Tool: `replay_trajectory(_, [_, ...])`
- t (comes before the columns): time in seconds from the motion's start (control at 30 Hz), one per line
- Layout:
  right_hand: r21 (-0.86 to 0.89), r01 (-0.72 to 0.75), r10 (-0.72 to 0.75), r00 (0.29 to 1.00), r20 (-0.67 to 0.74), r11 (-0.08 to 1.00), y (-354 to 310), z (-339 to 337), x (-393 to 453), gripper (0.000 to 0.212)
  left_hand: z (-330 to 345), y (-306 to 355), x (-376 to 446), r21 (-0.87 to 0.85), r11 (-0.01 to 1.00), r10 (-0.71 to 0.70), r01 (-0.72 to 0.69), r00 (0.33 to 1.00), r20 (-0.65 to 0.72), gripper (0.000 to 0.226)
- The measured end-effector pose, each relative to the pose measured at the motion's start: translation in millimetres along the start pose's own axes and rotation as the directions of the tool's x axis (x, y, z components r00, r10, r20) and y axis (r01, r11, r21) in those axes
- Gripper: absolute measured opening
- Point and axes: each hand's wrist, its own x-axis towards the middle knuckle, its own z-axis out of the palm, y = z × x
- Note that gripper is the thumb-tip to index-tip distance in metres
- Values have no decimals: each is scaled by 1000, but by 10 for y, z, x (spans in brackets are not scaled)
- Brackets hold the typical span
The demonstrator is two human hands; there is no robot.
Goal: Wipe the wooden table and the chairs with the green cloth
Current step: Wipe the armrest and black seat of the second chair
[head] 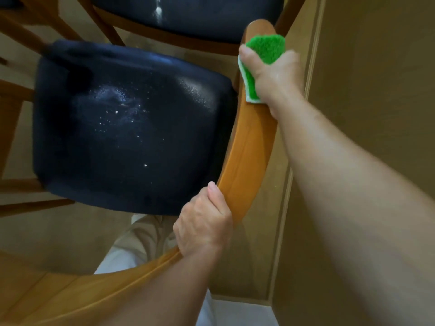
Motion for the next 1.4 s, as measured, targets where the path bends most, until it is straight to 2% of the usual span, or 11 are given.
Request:
replay_trajectory(0.17, [-142, 117, -131, 987, -94, 983, -175, 61, 210, 58, 3, -32, -4, 20, 1000, 24, -24, 1000, 13, 54])
replay_trajectory(0.37, [-522, 162, -234, 969, -75, 838, 4, 172, -288, 99, -15, -14, -6, 28, 999, 46, -47, 998, 31, 46])
replay_trajectory(0.47, [-609, 184, -230, 973, 3, 771, 281, 196, -811, 104, -35, -18, -1, 14, 998, 55, -56, 997, 46, 46])
replay_trajectory(0.57, [-624, 154, -149, 987, 60, 766, 430, 232, -1154, 102, -47, -37, 12, 7, 997, 71, -72, 996, 62, 48])
replay_trajectory(0.7, [-646, 95, -135, 991, -12, 757, 260, 283, -910, 103, -47, -60, 25, 14, 995, 94, -96, 993, 71, 55])
replay_trajectory(0.9, [-673, 196, -320, 945, -64, 714, -240, 367, -110, 87, -27, -107, 54, -15, 993, 114, -113, 990, 87, 68])
replay_trajectory(1.1, [-699, 333, -501, 864, -41, 633, -113, 518, -265, 72, -50, -132, 85, -44, 983, 182, -177, 969, 164, 65])
replay_trajectory(1.17, [-677, 355, -513, 857, -39, 645, -85, 601, -367, 72, -97, -173, 133, -131, 972, 223, -197, 945, 239, 58])
replay_trajectory(1.27, [-594, 339, -481, 872, -93, 729, -144, 705, -414, 73, -227, -357, 446, -347, 928, 291, -136, 846, 447, 52])
replay_trajectory(1.33, [-533, 336, -469, 873, -133, 777, -202, 787, -427, 73, -333, -602, 910, -255, 950, 282, -182, 850, 444, 46])
replay_trajectory(1.4, [-504, 347, -477, 866, -152, 791, -257, 907, -448, 72, -544, -876, 1460, -44, 975, 221, -218, 929, 295, 30])
